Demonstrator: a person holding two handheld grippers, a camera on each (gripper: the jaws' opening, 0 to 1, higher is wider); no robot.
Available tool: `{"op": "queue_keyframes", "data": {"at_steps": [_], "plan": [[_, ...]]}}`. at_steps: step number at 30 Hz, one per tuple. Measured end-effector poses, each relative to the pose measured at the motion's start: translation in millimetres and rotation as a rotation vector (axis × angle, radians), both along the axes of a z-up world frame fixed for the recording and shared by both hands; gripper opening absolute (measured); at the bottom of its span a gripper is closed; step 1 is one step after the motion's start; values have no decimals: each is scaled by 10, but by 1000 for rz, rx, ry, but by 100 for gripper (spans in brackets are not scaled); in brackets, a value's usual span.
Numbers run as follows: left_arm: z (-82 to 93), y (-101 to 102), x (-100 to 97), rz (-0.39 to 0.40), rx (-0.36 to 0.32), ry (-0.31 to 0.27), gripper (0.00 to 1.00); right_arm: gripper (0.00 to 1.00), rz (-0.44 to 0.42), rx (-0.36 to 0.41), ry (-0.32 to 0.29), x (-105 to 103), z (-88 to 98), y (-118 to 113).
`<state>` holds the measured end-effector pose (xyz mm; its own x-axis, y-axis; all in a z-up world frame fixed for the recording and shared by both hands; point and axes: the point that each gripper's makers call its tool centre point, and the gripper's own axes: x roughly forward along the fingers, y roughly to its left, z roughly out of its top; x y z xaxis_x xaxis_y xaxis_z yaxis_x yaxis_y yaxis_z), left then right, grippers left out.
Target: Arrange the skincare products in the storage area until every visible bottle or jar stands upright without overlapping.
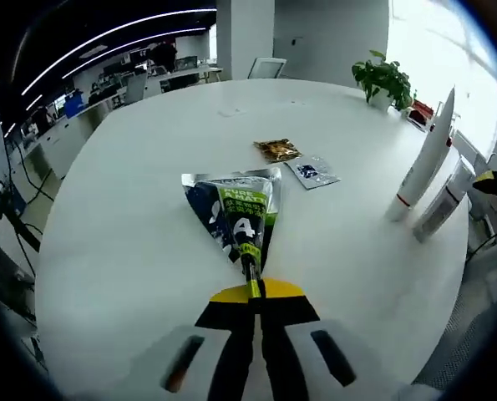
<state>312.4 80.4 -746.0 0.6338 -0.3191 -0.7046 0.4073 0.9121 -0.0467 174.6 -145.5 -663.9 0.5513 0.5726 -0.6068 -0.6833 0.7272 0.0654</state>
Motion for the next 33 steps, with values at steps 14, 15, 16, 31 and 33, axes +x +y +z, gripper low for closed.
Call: {"op": "queue_keyframes", "data": {"at_steps": [14,15,16,31,33], "plan": [[648,11,-460,49,-142,-103,0,96,153,98,-11,-26,180,634],[657,21,-490,53,-149,-104,0,95,164,102,-11,-31,184,668],[684,24,-527,56,-159,-106,0,95,175,106,-9,-41,186,715],[984,-43,-965,55,-275,-123,0,93,219,232,0,-17,362,1131],[1020,-61,-1026,50,-283,-127,0,93,216,258,-2,9,407,1184]]}}
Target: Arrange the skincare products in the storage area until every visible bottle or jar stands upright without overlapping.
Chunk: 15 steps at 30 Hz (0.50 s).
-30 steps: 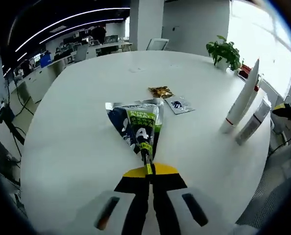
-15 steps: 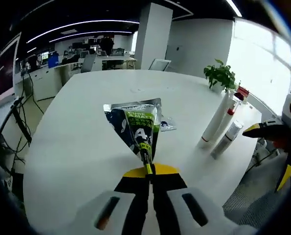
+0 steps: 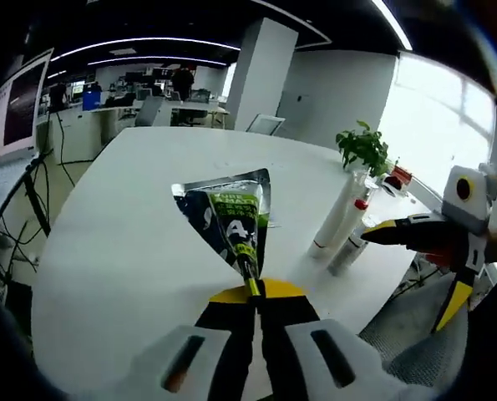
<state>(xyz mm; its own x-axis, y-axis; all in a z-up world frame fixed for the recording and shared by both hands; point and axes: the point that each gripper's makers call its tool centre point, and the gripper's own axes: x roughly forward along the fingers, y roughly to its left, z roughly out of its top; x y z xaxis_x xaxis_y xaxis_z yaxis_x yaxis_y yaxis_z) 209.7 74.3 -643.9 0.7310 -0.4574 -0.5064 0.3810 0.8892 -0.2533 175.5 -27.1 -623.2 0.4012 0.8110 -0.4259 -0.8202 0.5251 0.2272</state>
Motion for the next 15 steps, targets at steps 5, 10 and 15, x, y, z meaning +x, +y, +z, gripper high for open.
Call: {"op": "queue_keyframes", "data": {"at_steps": [5,10,15], "plan": [[132,-41,-160,-16,-54,-4,0,92,-18,66,-5,48,127,120],[241,-67,-258,-28,-75,-12,0,91,-54,154,15,136,219,190],[342,-102,-353,-61,-56,-41,0,87,-53,224,27,128,340,310]]}}
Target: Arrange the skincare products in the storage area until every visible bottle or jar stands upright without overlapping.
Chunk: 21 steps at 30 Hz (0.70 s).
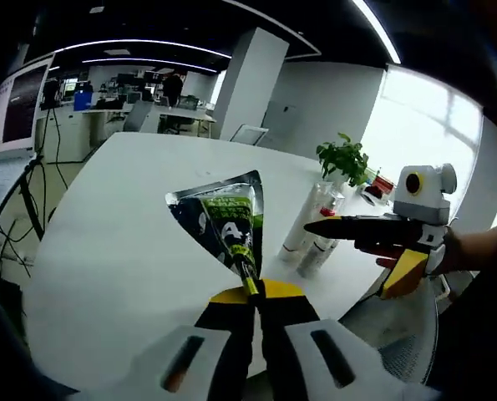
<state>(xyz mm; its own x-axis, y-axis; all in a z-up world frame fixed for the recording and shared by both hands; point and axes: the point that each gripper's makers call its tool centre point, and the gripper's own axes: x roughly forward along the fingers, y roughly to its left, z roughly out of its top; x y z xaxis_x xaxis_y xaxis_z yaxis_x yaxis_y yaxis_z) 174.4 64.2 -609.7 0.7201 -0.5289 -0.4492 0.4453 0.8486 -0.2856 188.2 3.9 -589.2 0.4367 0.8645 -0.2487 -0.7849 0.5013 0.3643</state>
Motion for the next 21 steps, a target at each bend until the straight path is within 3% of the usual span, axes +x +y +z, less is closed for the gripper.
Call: {"op": "queue_keyframes", "data": {"at_steps": [6,12,18,21], "plan": [[152,-84,-110,-34,-37,-32,0,82,-20,173,94,60,128,131],[284,-168,-233,-74,-26,-68,0,70,-55,312,173,154,218,209],[291,-233,-320,-109,22,-81,0,50,-88,459,287,236,278,259],[274,-257,-325,-115,26,-79,0,30,-87,495,316,246,291,268]]}}
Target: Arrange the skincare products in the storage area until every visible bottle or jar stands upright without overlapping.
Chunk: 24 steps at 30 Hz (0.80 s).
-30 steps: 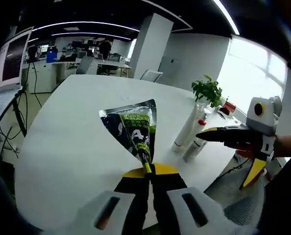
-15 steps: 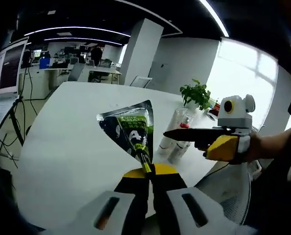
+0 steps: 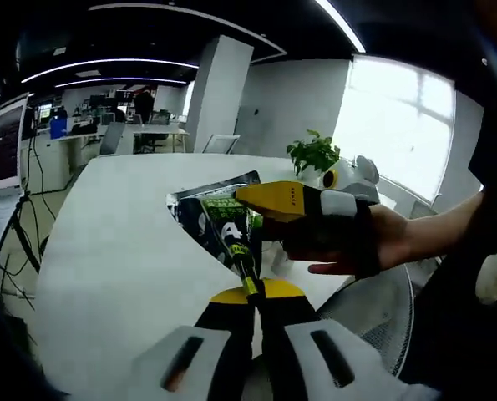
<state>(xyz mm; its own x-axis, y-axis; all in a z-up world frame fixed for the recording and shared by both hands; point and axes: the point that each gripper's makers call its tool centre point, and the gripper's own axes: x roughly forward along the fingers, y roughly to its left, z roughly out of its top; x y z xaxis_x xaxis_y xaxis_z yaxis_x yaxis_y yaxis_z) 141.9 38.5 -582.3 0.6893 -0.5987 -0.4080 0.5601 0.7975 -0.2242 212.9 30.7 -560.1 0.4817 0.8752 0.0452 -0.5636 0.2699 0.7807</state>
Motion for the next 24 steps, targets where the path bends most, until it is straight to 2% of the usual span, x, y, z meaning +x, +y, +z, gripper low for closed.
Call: {"op": "queue_keyframes", "data": {"at_steps": [1,2,5,7,10,13,15,17,22,24], "plan": [[-6,-4,0,-1,0,3,0,25,2,25,0,-2,30,0],[0,-22,-4,-1,-8,4,0,23,-28,56,37,38,42,-11],[18,-56,-8,-6,-63,16,1,18,-15,100,65,6,61,-24],[4,-28,5,-2,-44,4,4,15,-4,124,80,-29,90,-21],[-40,-19,-11,-12,-18,-1,13,11,19,128,68,-81,136,8],[-66,0,-26,3,-17,4,26,6,54,119,52,-132,174,66],[-65,13,-36,10,-26,4,35,3,69,80,35,-159,142,98],[-90,84,-33,21,-5,-6,39,2,79,76,37,-170,130,113],[-44,216,-25,58,-68,2,44,1,82,75,44,-167,123,105],[-1,261,-10,84,-125,10,44,1,87,68,41,-161,132,96]]}}
